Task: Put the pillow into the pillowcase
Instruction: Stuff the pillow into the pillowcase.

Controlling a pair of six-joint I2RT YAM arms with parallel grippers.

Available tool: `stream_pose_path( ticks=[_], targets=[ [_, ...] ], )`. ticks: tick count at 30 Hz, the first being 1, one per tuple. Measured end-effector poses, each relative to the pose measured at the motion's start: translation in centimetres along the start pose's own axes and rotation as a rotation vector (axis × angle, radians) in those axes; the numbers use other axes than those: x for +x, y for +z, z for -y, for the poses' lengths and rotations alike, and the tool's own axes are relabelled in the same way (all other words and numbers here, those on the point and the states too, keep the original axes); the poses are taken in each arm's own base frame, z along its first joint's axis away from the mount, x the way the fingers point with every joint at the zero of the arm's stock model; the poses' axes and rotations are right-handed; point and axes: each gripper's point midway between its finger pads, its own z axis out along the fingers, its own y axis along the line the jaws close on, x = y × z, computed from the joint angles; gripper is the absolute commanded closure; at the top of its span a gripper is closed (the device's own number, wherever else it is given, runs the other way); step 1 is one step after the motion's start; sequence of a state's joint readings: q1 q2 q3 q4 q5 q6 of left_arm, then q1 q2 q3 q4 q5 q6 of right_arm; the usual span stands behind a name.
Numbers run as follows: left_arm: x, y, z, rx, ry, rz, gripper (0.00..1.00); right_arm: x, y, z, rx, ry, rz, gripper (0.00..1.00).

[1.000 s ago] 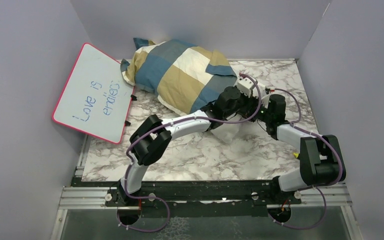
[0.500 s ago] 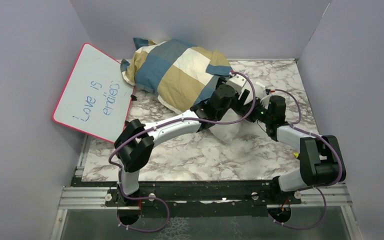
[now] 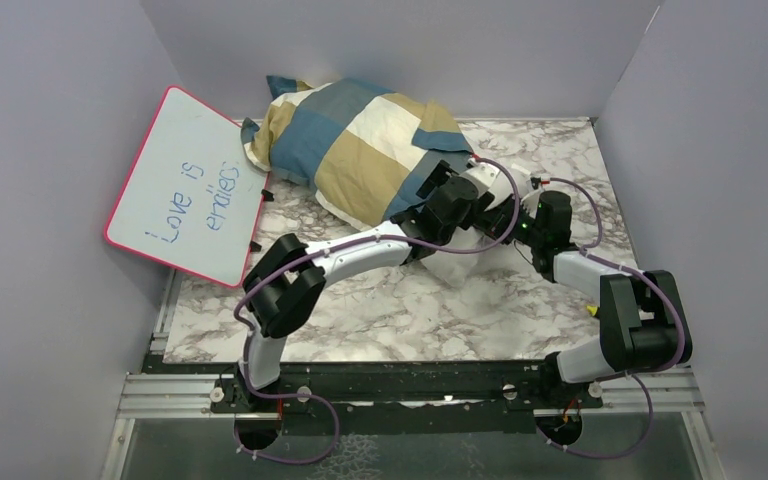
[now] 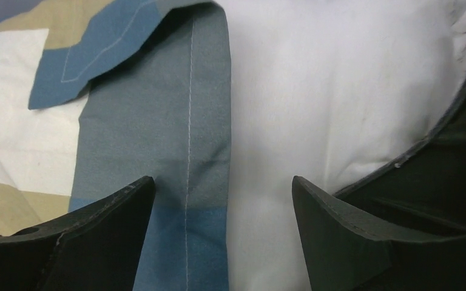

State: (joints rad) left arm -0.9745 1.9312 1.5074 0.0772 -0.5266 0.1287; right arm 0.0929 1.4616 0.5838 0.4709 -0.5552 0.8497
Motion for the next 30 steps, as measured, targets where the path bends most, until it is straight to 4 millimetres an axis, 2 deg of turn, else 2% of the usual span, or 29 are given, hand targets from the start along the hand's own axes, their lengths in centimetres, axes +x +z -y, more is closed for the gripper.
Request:
stream_pose_path(
  ticks=[2,5,7,8,16,24,30],
  targets=[
    [1.1,0.6,-0.1,-0.022,0.022,-0.024,0.30,0.0,0.0,0.0,0.000,-0.002,0.000,0.86],
    [2.9,1.5,-0.5,-0.052,0.056,-0.064,0.64,0.0,0.0,0.0,0.000,-0.003,0.000,0.86],
    [3.2,1.8,-0.6,-0.066,0.073,-0.066,0.90,0.0,0.1,0.0,-0.003,-0.004,-0.002,0.86],
    [3.1,1.8,-0.7,-0.069,0.078,-0.062,1.00,0.0,0.2,0.0,-0.005,-0.004,-0.004,0.86],
    [1.9,1.9,-0.4,-0.055,0.064,-0.017,1.00,0.5,0.7,-0.5,-0.027,-0.019,-0.015,0.86],
    [-0.4,0.1,-0.6,-0.029,0.017,0.056,1.00,0.9,0.7,-0.7,-0.043,-0.019,-0.012,0.87],
    [-2.0,-1.9,0.5,0.086,-0.066,0.125,1.00,1.0,0.7,-0.9,-0.055,-0.008,-0.006,0.87]
  ],
)
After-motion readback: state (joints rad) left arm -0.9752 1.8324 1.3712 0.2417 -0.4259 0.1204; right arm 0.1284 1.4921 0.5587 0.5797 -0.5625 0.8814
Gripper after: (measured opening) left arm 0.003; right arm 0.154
